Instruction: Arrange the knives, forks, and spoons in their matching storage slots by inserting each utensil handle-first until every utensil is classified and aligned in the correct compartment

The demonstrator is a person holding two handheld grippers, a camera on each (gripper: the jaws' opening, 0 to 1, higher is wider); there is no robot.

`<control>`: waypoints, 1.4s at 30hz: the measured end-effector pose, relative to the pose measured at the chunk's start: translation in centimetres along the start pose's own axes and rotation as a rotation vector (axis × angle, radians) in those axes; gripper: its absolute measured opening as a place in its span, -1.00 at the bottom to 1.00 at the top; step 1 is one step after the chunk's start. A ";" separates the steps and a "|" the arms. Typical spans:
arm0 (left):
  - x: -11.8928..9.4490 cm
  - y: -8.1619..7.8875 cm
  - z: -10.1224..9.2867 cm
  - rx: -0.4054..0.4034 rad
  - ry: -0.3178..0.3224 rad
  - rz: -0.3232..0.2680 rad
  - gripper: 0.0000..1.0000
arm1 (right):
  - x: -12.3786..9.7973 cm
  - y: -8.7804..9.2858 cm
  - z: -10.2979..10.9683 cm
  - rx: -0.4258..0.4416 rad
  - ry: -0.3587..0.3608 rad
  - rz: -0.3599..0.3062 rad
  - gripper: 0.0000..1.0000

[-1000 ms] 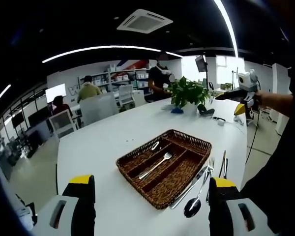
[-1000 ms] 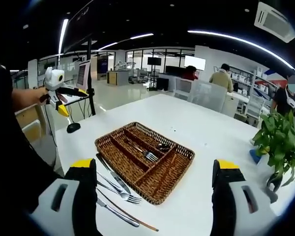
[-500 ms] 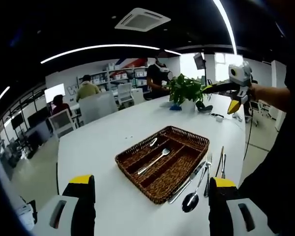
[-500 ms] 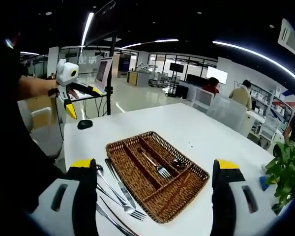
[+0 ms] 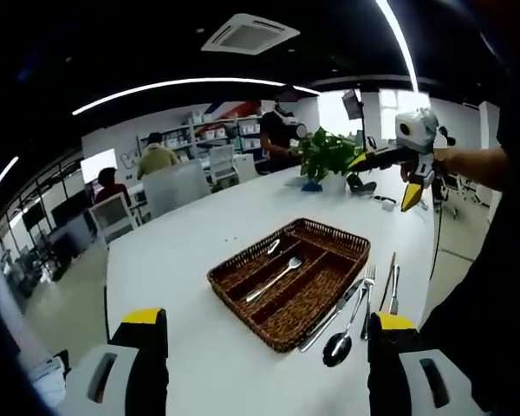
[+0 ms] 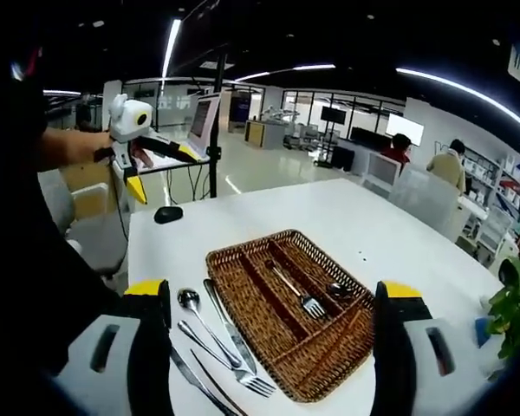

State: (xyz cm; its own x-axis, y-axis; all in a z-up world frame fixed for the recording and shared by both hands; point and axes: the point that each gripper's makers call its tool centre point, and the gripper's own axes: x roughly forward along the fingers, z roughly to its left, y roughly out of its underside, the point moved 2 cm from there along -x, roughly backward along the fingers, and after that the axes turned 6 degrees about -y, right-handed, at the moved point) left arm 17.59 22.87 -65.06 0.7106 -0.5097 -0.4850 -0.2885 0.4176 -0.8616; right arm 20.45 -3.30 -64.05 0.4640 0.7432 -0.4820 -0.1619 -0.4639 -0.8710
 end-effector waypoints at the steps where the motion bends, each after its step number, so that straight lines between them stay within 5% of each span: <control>1: -0.1 0.1 -0.1 -0.003 0.006 0.001 1.00 | 0.4 -0.1 0.3 -0.005 -0.014 0.001 0.98; 7: -0.5 0.8 -0.3 -0.007 0.005 0.012 1.00 | 2.6 0.0 1.9 -0.017 -0.091 -0.024 0.95; 16: -0.9 0.6 0.6 -0.025 -0.054 -0.005 1.00 | 6.2 3.2 3.8 -0.029 -0.178 0.028 0.71; 27: -1.2 0.9 0.2 -0.031 -0.051 0.007 1.00 | 9.5 6.0 6.3 -0.063 -0.268 0.073 0.54; 42: -2.4 1.4 0.5 -0.051 -0.077 0.008 1.00 | 13.1 10.8 8.0 -0.095 -0.336 0.141 0.04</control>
State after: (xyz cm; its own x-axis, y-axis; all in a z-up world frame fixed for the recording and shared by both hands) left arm 15.82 25.04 -65.04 0.7549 -0.4463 -0.4805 -0.3253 0.3813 -0.8653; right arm 17.80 5.30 -80.59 0.1289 0.7785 -0.6142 -0.1151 -0.6035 -0.7891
